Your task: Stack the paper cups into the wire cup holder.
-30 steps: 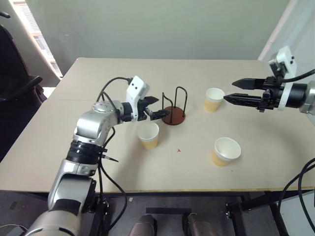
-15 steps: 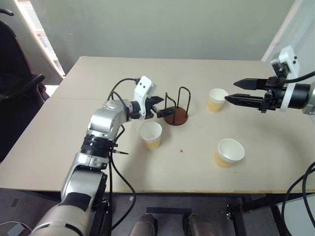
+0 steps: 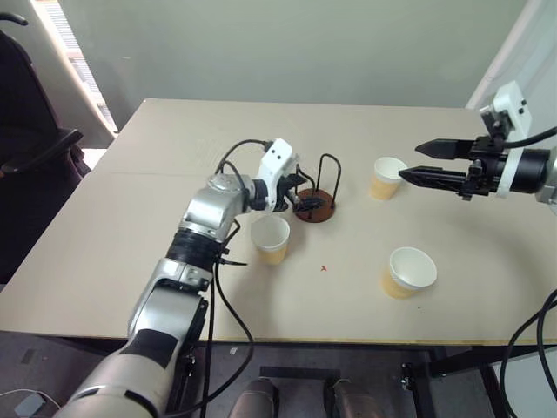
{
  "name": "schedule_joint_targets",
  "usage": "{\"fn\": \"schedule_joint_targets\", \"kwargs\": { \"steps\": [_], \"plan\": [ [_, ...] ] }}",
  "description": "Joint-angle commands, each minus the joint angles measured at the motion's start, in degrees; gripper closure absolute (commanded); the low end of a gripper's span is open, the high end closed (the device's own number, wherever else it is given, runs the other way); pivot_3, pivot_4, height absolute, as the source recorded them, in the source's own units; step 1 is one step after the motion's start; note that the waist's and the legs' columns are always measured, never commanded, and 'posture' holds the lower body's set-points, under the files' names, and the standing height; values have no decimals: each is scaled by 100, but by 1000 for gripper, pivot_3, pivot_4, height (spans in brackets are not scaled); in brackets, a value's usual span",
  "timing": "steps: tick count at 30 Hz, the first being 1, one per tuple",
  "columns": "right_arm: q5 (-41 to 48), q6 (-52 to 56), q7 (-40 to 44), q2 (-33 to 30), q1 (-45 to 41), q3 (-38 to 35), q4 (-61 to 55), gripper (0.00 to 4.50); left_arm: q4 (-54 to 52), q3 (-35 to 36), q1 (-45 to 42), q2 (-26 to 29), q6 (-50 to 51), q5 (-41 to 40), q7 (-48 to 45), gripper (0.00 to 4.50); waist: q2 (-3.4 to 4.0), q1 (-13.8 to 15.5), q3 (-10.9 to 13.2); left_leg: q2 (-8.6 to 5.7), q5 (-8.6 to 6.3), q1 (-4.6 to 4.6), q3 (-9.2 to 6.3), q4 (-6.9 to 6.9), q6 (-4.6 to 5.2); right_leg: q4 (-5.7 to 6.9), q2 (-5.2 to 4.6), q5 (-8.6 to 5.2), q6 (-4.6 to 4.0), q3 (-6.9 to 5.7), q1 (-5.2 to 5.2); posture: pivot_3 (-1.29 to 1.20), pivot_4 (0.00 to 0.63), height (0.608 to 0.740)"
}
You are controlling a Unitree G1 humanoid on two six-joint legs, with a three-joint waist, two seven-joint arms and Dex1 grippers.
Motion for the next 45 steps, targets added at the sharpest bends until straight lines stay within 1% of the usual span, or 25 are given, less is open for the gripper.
{"fn": "schedule_joint_targets", "kwargs": {
  "steps": [1,4,7,8,9,10,18,22,26,30,35,41,43,45],
  "plan": [
    [238,-39,76,-104,48,-262,-321,799,99,-66,-239,-132,-281,155,-59,0,0,0,0,0,-1,0,1,3,1,0,0,1,1,0,1,0,150,740],
    [413,51,118,-111,121,-237,-536,799,287,-69,-330,-247,-417,235,-72,0,0,-4,0,0,-15,0,4,6,25,1,0,2,4,2,1,0,150,740],
    [482,77,82,-105,132,-207,-638,762,411,-64,-421,-352,-526,272,-109,555,0,-1,0,0,-14,1,4,10,24,2,1,2,5,1,2,0,150,740],
    [493,79,65,-104,127,-206,-645,762,435,-56,-442,-372,-545,274,-126,824,0,1,0,-1,-14,-1,4,13,24,2,1,3,7,1,2,0,150,740],
    [500,73,56,-109,126,-207,-647,762,455,-45,-460,-378,-567,276,-146,1284,0,1,0,-1,-14,-2,4,19,24,2,1,4,10,1,4,0,150,740],
    [505,64,58,-119,134,-211,-643,762,478,-32,-472,-368,-593,279,-170,1532,0,0,0,-1,-14,-4,4,24,24,0,1,5,12,1,5,0,150,740],
    [517,23,56,-163,183,-221,-616,762,598,149,-594,-302,-780,226,-366,4480,0,0,0,-4,-17,-5,6,35,30,-1,0,7,19,6,9,0,150,740],
    [526,21,60,-175,216,-231,-632,762,496,188,-602,-231,-845,186,-599,4480,0,1,0,-4,-17,-6,7,35,29,-2,-1,6,21,6,9,0,150,740],
    [544,-28,184,-331,328,-317,-690,762,8,119,-474,-99,-867,58,-1133,4480,0,3,0,-5,-17,-9,7,35,29,-3,0,5,24,7,8,0,150,740],
    [660,21,415,-671,596,-483,-840,762,-706,-13,-219,11,-580,-213,-1711,4480,1,22,0,-8,-18,-13,7,38,25,-5,-2,-1,33,7,8,0,150,740],
    [988,253,648,-1162,993,-909,-1085,762,-1414,-357,140,223,-251,-344,-2289,4480,1,25,0,-11,-23,-18,12,40,19,-8,-5,-9,43,12,8,0,150,740],
    [1136,454,937,-1782,1619,-1514,-1179,762,-1677,-669,386,323,-261,-341,-2640,4480,1,36,0,-11,-27,-14,16,46,25,-3,-7,-12,43,16,10,0,150,740],
    [1175,482,957,-1865,1767,-1650,-1208,762,-1654,-728,410,295,-292,-339,-2669,4480,2,35,-1,-10,-57,-13,18,49,76,-4,-9,-12,43,16,13,0,150,740],
    [1205,470,921,-1873,1854,-1717,-1257,762,-1630,-776,420,256,-348,-314,-2684,4480,3,30,-2,-10,-59,-8,25,50,79,-3,-9,-12,43,19,15,0,150,740]
  ]
}}
